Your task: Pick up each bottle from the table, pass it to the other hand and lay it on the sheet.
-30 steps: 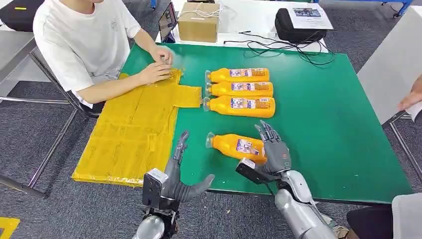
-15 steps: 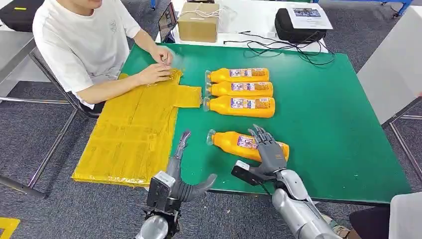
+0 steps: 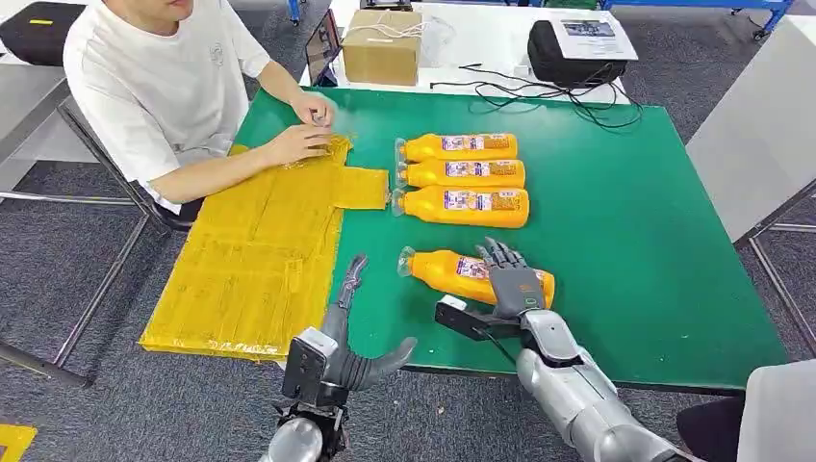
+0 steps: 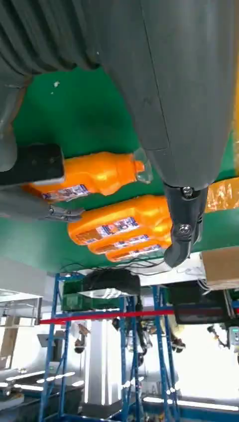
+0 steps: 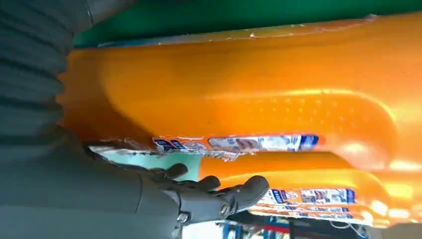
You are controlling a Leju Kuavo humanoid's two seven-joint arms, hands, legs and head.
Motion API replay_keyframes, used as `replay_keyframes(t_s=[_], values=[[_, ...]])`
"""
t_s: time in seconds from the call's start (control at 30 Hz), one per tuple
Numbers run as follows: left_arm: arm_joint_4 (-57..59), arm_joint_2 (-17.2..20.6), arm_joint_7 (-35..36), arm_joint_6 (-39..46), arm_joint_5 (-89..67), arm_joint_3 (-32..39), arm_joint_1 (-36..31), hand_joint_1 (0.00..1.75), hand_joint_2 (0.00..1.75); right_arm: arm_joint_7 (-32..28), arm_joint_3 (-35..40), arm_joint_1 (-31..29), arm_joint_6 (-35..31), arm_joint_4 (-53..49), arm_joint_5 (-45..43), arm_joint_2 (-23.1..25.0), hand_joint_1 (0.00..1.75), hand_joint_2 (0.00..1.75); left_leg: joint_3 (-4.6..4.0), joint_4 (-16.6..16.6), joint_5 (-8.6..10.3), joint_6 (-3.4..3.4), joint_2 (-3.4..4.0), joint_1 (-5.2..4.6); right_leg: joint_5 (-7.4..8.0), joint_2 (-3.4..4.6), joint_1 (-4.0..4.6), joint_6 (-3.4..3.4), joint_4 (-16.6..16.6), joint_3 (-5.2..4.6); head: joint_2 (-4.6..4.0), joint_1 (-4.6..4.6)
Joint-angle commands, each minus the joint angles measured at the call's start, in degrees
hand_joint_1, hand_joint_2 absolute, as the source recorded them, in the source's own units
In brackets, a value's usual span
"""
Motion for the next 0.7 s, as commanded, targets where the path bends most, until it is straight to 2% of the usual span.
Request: replay_keyframes(t_s=[0.03, 0.13, 0.5, 0.57, 0.7], values=[[-3.55, 1.91, 2.84, -0.16, -1.23, 2.28, 2.00, 0.00, 1.75, 11.34, 5.68, -3.37, 4.71, 1.59, 5.19, 2.25, 0.00, 1.75, 0.07, 0.02, -0.04, -0.13, 0.15, 0.07, 0.03, 0.30, 0.05, -0.14, 0.03, -0.01, 0.00, 0.00], [-3.69, 1.80, 3.42, -0.01, -2.41, 2.45, 2.32, 0.00, 1.75, 13.55, 4.31, -4.37, 5.91, 2.28, 5.70, 3.01, 0.00, 1.75, 0.07, 0.02, 0.02, -0.16, 0.07, 0.06, 0.05, 0.23, 0.04, -0.18, 0.01, 0.03, 0.00, -0.02], [-3.78, 1.79, 3.58, 0.58, -3.10, 2.93, 2.59, 0.00, 1.75, 13.59, 3.06, -3.91, 6.48, 2.43, 5.11, 3.26, 0.00, 1.75, 0.07, -0.04, 0.09, -0.12, -0.07, 0.03, 0.07, 0.06, 0.02, -0.20, -0.02, 0.08, 0.00, 0.00], [-4.15, 1.81, 3.72, 0.79, -3.66, 3.19, 2.69, 0.00, 1.75, 13.75, 2.43, -3.94, 7.66, 2.79, 4.55, 3.47, 0.00, 1.75, 0.11, -0.01, 0.04, -0.18, -0.07, 0.08, 0.04, 0.13, 0.06, -0.26, 0.00, 0.11, 0.00, 0.00], [-5.95, 1.01, 5.23, 0.10, -5.71, 4.08, 3.30, 0.00, 1.75, 15.96, 0.32, -5.72, 14.44, 5.69, 2.46, 3.18, 0.00, 1.75, 0.03, 0.01, 0.08, -0.13, -0.08, 0.05, 0.07, 0.06, 0.04, -0.20, 0.02, 0.03, 0.00, 0.00]])
